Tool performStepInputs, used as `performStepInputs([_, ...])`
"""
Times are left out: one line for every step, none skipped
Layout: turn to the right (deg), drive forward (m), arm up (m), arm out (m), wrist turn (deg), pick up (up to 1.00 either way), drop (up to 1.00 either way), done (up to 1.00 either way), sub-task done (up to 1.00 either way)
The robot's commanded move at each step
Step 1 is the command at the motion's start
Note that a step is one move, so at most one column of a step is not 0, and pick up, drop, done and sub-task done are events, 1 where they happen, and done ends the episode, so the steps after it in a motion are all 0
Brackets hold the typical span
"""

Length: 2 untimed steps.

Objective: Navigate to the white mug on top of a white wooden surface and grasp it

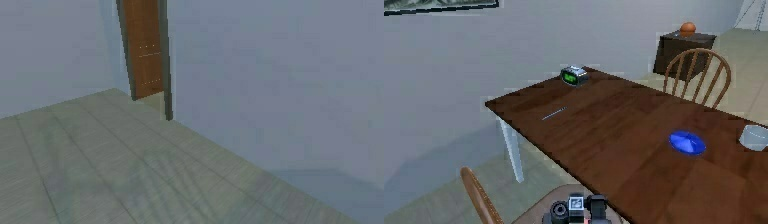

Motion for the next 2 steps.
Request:
performStepInputs([0.0,0.00,0.00,0.00,45.0,0.00,0.00,0.00,0.00])
performStepInputs([0.0,0.00,0.00,0.00,45.0,0.00,0.00,0.00,0.00])
